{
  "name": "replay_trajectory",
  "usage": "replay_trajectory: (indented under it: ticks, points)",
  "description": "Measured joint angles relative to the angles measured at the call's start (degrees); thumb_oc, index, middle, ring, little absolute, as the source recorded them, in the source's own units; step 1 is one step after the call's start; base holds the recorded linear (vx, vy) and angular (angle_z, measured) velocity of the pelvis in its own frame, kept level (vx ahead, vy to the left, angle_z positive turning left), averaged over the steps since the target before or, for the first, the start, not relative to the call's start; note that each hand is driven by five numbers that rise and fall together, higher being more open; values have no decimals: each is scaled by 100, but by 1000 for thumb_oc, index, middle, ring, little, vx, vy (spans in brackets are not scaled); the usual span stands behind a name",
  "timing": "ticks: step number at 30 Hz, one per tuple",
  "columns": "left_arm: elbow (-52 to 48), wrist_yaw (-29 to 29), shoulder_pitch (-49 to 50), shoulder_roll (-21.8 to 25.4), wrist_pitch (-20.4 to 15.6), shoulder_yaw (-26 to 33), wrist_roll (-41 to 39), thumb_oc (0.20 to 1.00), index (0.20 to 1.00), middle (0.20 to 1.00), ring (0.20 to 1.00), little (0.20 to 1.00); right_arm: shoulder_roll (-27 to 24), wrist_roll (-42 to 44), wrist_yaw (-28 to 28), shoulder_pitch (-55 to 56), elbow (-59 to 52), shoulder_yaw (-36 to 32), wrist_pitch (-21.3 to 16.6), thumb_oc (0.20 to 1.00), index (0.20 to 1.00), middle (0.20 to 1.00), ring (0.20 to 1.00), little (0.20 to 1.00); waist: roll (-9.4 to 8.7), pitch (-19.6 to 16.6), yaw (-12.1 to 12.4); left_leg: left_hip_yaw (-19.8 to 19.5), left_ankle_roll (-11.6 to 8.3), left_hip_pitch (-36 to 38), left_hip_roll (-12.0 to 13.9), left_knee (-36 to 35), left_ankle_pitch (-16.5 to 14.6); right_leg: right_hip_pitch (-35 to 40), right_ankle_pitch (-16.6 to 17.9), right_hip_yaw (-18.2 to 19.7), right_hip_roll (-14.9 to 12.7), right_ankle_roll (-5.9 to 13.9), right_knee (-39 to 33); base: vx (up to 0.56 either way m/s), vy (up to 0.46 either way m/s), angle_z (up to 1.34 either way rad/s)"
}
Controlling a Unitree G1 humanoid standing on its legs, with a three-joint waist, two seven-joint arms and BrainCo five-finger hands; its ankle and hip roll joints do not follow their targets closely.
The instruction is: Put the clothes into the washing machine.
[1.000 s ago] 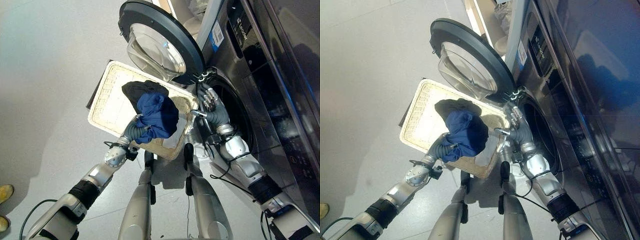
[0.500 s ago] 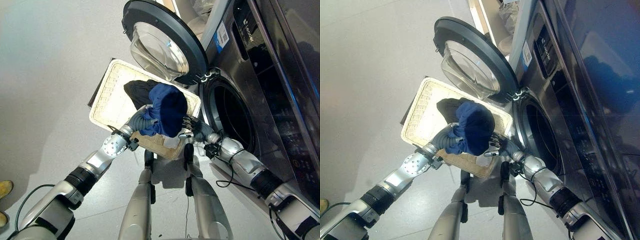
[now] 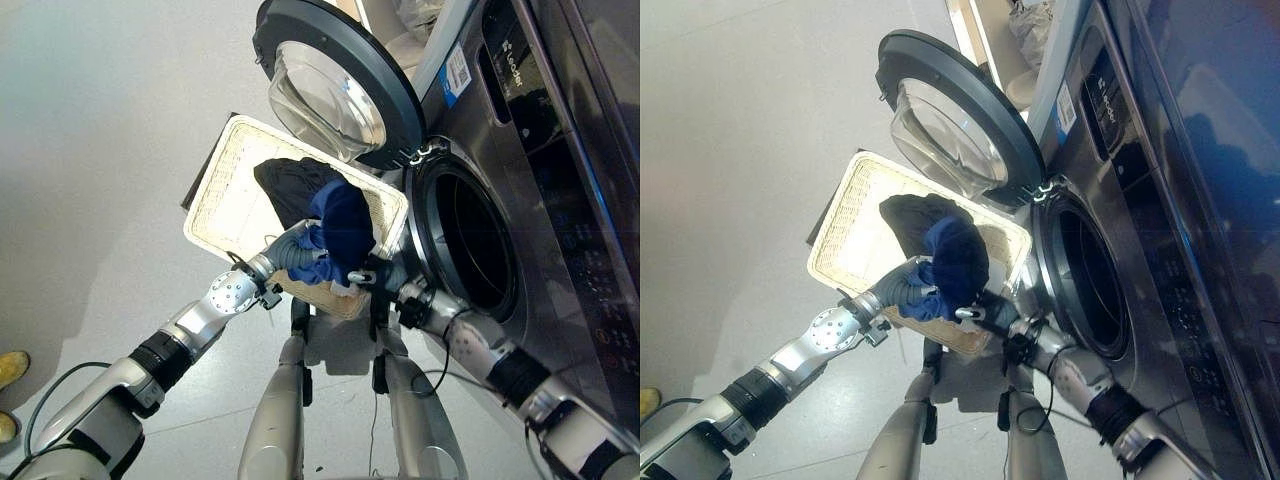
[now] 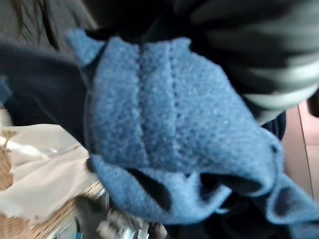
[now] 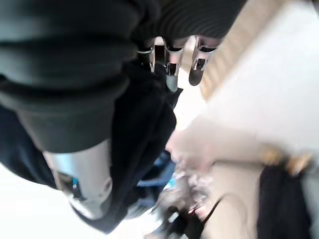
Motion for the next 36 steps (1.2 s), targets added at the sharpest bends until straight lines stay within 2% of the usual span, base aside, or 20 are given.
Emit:
replay_trajectory:
  ticks: [2,3,7,11,15,16,17,18,20,21,26,28,35,36]
  points:
    - [0,5,-6,-4,3,-1,3,200,200,200,200,200,10,165,8,14,0,9,5,1000,1000,1000,1000,1000,0,0,-2,3,0,-7,0,0,0,-7,-9,3,0,16,-2,0,0,0]
    - [-14,52,-46,-11,4,2,11,200,200,200,200,200,-12,634,48,16,0,2,1,1000,1000,1000,1000,1000,0,0,0,5,0,-31,5,0,0,-25,-12,4,5,22,-18,0,0,0]
    - [-34,187,-104,-19,3,4,134,200,200,200,200,200,23,1305,43,14,-5,-11,-48,1000,1000,1000,1000,1000,0,0,-9,44,0,-52,12,-18,0,-35,39,38,20,23,-114,-13,27,-4]
    - [-80,225,-142,30,32,-70,701,200,200,200,200,200,16,1651,-89,107,-70,25,-222,1000,1000,1000,1000,1000,-1,0,-13,142,10,-50,3,-88,7,-52,139,119,22,15,-212,-7,36,-10]
    - [-81,211,-261,50,113,-206,859,200,200,200,200,200,10,1923,-213,99,-79,72,-385,1000,1000,1000,1000,1000,-1,0,-16,167,11,-50,7,-114,7,-49,175,141,34,11,-284,-4,36,-4]
    - [-83,196,-307,51,132,-235,1023,200,200,200,200,200,13,2022,-248,100,-79,114,-452,928,928,928,928,928,-1,0,-21,172,11,-50,9,-118,7,-48,181,145,37,11,-294,0,0,0]
    - [-83,179,-332,53,146,-256,1025,200,200,200,200,200,12,2066,-255,108,-79,131,-484,771,771,771,771,771,-2,0,-23,172,11,-50,10,-119,7,-48,181,146,38,10,-295,0,0,0]
    - [-83,174,-340,54,153,-285,1025,200,200,200,200,200,13,2093,-258,115,-79,142,-504,489,489,489,489,489,-2,0,-23,172,11,-50,10,-119,7,-48,181,146,39,10,-295,0,0,0]
    - [-97,146,-370,60,239,-411,1033,200,200,200,200,200,30,2113,-375,195,-83,186,-665,294,294,294,294,294,-3,0,-25,175,11,-50,13,-119,7,-48,183,149,42,9,-297,0,0,0]
    - [-104,112,-374,62,242,-434,1033,200,200,200,200,200,40,2120,-430,204,-82,184,-715,256,256,256,256,256,-5,0,-25,175,11,-50,13,-119,7,-48,184,149,44,10,-297,0,0,0]
    - [-221,-121,-353,61,268,-478,1237,200,200,200,200,200,73,2088,-708,377,-78,188,-1055,263,263,263,263,263,-7,1,-31,177,12,-50,13,-121,6,-49,183,156,46,15,-304,0,0,0]
    - [-331,-305,-373,62,366,-515,1240,200,200,200,200,200,60,1980,-751,433,-66,187,-1188,200,200,200,200,200,-8,2,-34,176,12,-58,14,-122,5,-55,179,159,47,21,-304,0,0,0]
    - [-330,-682,-519,47,772,-669,1230,200,200,200,200,200,13,1663,-839,454,54,237,-1209,200,200,200,200,200,-20,8,-80,167,14,-118,14,-121,4,-112,175,170,53,31,-304,4,-13,1]
    - [-330,-692,-550,47,856,-710,1233,253,253,253,253,253,-1,1615,-845,441,85,245,-1210,200,200,200,200,200,-22,7,-119,159,13,-137,14,-119,4,-119,171,167,54,34,-304,19,-83,5]
